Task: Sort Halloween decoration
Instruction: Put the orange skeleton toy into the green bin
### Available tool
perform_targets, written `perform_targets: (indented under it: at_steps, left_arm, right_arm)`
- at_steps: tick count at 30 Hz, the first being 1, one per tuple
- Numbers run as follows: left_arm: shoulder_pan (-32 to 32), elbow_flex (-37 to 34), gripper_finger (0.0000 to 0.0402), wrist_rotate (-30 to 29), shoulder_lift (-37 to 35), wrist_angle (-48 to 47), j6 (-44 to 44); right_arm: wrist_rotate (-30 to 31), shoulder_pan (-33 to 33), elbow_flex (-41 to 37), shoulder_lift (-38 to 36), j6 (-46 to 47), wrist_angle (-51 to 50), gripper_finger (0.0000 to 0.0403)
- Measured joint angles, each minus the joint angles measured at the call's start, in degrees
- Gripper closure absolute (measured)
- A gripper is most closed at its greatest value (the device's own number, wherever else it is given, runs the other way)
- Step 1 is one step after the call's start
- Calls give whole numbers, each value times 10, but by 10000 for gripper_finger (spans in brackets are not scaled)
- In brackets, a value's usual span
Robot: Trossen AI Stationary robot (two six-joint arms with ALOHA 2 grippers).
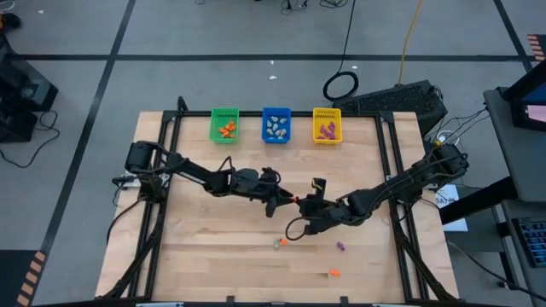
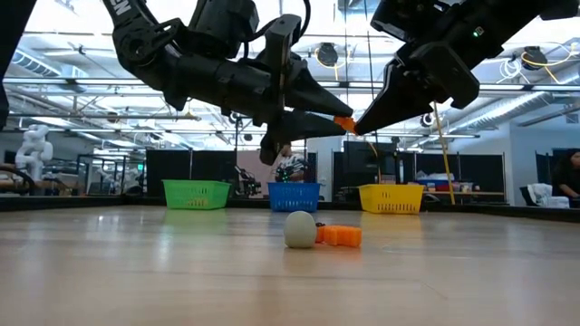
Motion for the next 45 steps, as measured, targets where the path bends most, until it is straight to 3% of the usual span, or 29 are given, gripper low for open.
perform_targets:
  at_steps: [8,13,19,23,27,31,36,39,42,45]
  left_arm:
    - [0,0,384,7,0,-2,34]
    - [9,0,386,24,-3,-6,63]
    - [30,-1,386,27,-47,-59,145]
    - [49,-1,387,-7,-115,-156,215]
    - [77,-1,387,-59,-194,-292,259]
    - [126,0,387,-116,-273,-452,269]
    - [230,0,387,-164,-330,-617,275]
    - [319,-1,387,-155,-324,-652,284]
    - [392,0,387,-107,-295,-635,314]
    - [448,5,387,-80,-255,-643,337]
  right_arm:
    - [-2,0,0,0,-5,12,403]
    - [-2,0,0,0,4,19,385]
    - [36,0,0,0,10,27,309]
    - [70,0,0,0,5,23,265]
    - [87,0,0,0,-5,22,252]
    - [87,0,0,0,-5,19,268]
    - [85,-1,0,0,-5,18,322]
    - [84,-5,0,0,-5,20,361]
    - [84,-11,0,0,-5,22,394]
    - [84,-14,0,0,-6,22,395]
